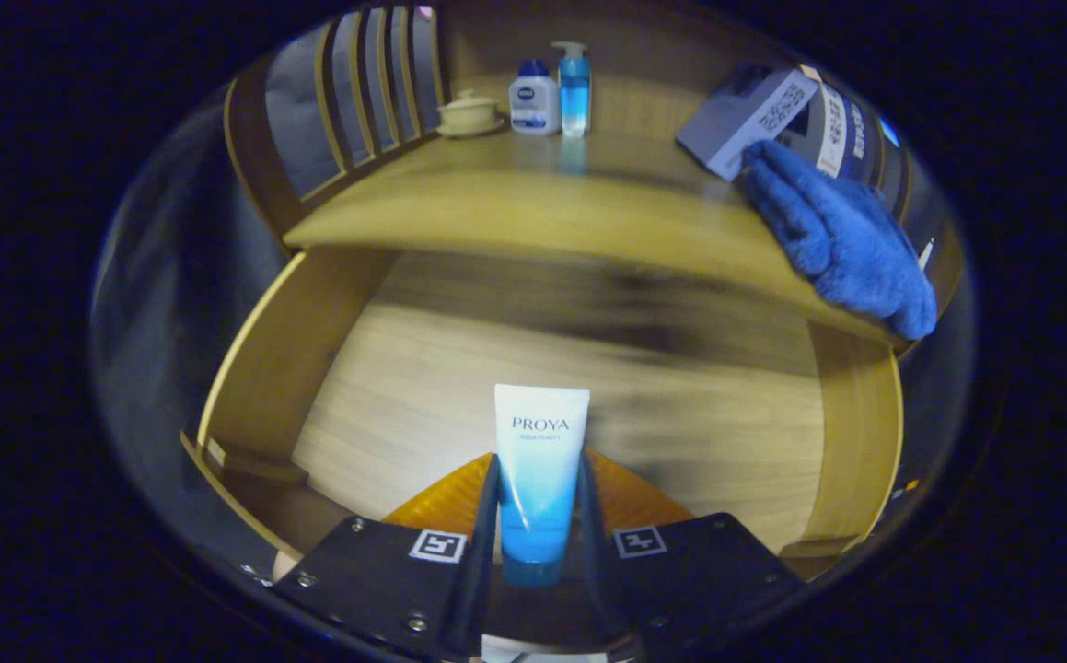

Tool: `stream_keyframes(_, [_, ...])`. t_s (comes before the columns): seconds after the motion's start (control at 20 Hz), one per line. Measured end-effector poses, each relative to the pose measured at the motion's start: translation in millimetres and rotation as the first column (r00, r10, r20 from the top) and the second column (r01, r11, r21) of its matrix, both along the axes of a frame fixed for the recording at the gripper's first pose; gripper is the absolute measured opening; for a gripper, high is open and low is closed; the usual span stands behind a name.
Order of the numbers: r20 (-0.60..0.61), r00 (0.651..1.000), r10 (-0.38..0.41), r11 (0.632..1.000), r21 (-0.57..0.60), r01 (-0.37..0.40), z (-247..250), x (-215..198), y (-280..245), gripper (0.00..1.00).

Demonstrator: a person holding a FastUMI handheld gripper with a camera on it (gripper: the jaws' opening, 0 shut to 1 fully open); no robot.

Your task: Pull open the drawer, take out the items inside it, and place them on the countertop above the cabinet.

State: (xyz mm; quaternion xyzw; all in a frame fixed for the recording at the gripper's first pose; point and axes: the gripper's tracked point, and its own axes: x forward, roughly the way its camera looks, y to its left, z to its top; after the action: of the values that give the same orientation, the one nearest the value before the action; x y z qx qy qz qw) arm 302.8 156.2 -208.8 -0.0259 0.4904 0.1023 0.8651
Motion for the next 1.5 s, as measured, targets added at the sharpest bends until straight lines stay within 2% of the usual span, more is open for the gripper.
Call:
stream_keyframes(0.3, [0.139, 0.990, -0.038, 0.999, 0.029, 0.034, 59, 33, -12, 0.44])
stream_keyframes(0.55, [0.243, 0.967, -0.082, 0.997, 0.010, 0.082, 85, 98, -18, 0.44])
stream_keyframes(0.9, [0.342, 0.933, -0.113, 0.992, -0.013, 0.126, 67, 167, -13, 0.44])
stream_keyframes(1.15, [0.343, 0.929, -0.137, 0.987, -0.027, 0.156, 43, 188, -12, 0.44])
stream_keyframes(1.35, [0.358, 0.920, -0.157, 0.986, 0.010, 0.165, 40, 195, -8, 0.44])
stream_keyframes(1.45, [0.393, 0.906, -0.157, 0.986, 0.017, 0.163, 51, 195, -9, 0.50])
stream_keyframes(1.5, [0.419, 0.895, -0.154, 0.987, 0.025, 0.158, 59, 192, -9, 0.60])
